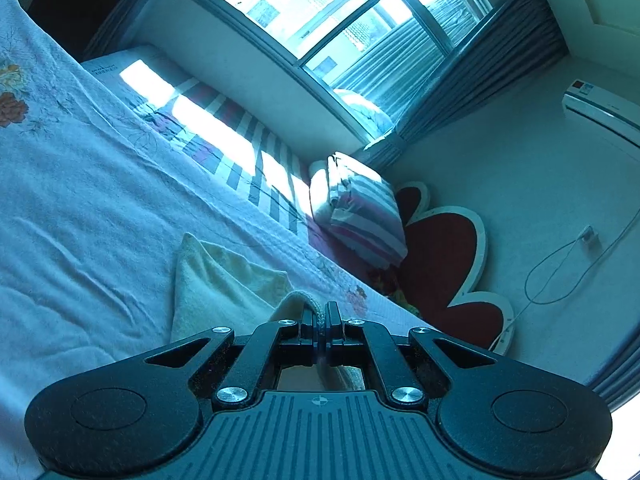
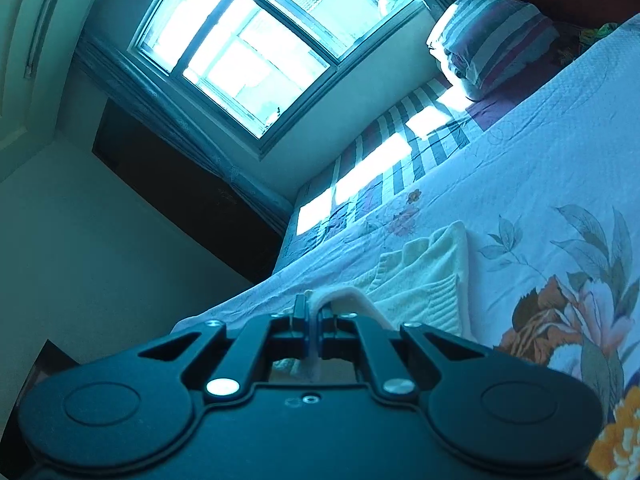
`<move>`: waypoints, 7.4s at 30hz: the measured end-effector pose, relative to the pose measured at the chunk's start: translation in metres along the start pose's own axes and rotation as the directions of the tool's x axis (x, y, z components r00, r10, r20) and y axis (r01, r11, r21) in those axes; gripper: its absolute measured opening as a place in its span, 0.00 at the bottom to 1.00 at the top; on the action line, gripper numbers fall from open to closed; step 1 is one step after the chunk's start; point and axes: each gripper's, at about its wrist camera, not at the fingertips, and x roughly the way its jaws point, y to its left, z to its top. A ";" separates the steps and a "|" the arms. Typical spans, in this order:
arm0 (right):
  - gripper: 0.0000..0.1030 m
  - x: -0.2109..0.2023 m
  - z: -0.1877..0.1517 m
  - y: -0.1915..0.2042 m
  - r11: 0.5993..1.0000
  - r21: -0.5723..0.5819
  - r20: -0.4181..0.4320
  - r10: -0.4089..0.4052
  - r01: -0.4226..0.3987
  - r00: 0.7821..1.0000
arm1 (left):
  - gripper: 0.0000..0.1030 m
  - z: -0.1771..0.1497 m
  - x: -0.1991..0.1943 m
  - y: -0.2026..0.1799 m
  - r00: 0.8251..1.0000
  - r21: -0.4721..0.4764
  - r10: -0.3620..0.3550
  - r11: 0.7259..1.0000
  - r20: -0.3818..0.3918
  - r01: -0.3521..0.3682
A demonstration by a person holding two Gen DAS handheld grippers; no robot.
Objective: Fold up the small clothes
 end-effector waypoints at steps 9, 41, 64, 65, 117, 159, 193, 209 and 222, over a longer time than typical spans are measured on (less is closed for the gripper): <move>0.05 0.110 0.029 -0.096 0.980 0.189 -0.093 -0.035 0.052 0.995 | 0.03 0.021 0.125 0.050 0.984 -0.088 0.123 0.987 -0.129 -0.135; 0.33 0.168 0.056 -0.089 0.970 -0.200 -0.121 -0.164 0.137 0.979 | 0.04 0.048 0.197 0.021 0.955 0.472 0.254 0.868 -0.156 -0.154; 0.07 0.185 0.046 -0.076 0.927 -0.340 -0.131 -0.213 0.158 0.968 | 0.03 0.040 0.210 0.023 0.960 0.481 0.200 0.873 -0.198 -0.083; 0.06 0.186 0.046 -0.075 0.923 -0.350 -0.132 -0.220 0.163 0.967 | 0.03 0.040 0.205 0.021 0.969 0.471 0.184 0.878 -0.166 -0.086; 0.20 0.114 -0.124 0.067 0.855 -0.494 -0.159 -0.269 0.160 0.950 | 0.40 -0.143 0.051 -0.084 0.970 0.576 0.228 0.805 -0.082 -0.140; 0.22 0.057 -0.133 0.020 0.692 -0.591 -0.026 -0.531 0.415 0.847 | 0.40 -0.151 -0.001 -0.044 0.914 0.497 0.406 0.795 -0.010 -0.348; 0.04 0.121 -0.114 0.062 0.794 -0.548 -0.039 -0.339 0.264 0.940 | 0.06 -0.139 0.027 0.060 0.983 -0.393 0.156 0.913 0.100 -0.105; 0.01 0.193 -0.123 0.053 0.856 -0.444 -0.100 -0.340 0.264 0.935 | 0.26 -0.123 0.022 0.058 0.979 -0.348 0.188 0.926 0.084 -0.148; 0.00 0.194 -0.117 0.047 0.881 -0.406 -0.110 -0.309 0.241 0.945 | 0.06 -0.133 0.015 0.034 0.961 -0.345 0.145 0.937 0.236 -0.057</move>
